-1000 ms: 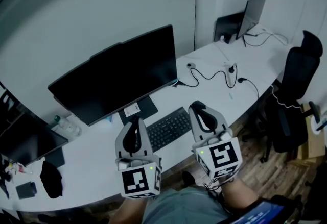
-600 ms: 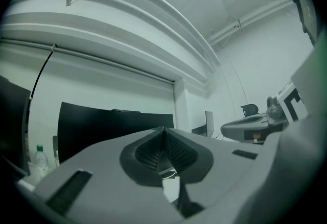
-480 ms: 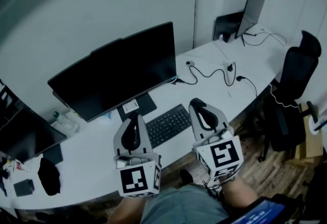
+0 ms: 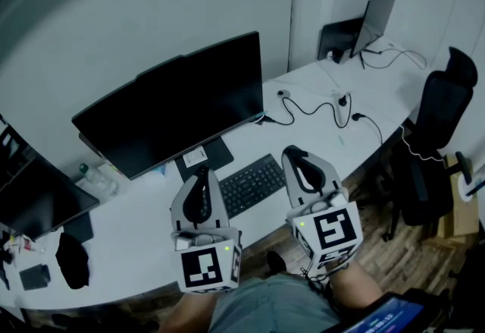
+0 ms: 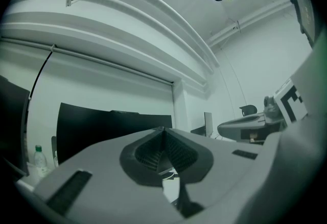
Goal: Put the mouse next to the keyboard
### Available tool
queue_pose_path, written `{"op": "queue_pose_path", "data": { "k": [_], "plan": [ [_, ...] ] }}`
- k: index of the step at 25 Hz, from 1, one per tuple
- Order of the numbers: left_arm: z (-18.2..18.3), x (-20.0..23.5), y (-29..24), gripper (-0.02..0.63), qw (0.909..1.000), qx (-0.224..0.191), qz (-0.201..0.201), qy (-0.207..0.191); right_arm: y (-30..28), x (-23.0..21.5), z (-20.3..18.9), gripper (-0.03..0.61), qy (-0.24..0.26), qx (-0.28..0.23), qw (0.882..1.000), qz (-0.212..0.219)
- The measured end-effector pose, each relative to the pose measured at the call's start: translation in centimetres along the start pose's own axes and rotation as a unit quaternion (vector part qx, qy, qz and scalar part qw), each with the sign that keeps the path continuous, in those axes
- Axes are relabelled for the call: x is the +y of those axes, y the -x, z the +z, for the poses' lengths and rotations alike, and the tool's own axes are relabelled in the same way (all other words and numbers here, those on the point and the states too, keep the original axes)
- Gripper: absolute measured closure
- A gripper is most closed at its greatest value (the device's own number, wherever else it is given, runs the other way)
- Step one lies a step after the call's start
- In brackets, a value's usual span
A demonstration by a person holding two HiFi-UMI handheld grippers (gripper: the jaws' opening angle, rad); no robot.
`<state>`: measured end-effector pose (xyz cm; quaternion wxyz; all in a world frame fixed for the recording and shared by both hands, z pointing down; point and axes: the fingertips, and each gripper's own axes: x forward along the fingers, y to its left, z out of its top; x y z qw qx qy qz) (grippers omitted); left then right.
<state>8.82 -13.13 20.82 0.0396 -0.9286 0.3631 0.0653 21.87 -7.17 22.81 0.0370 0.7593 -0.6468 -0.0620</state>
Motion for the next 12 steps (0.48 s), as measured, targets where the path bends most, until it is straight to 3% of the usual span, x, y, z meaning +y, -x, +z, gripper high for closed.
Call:
{"op": "queue_pose_path", "data": {
  "k": [12],
  "plan": [
    [-0.37,0.13,0.05,0.609,1.0000,0.003,0.000,0.001,-0.06,0.07,-0.19,0.565,-0.002,0.000,1.000,-0.002]
  ]
}}
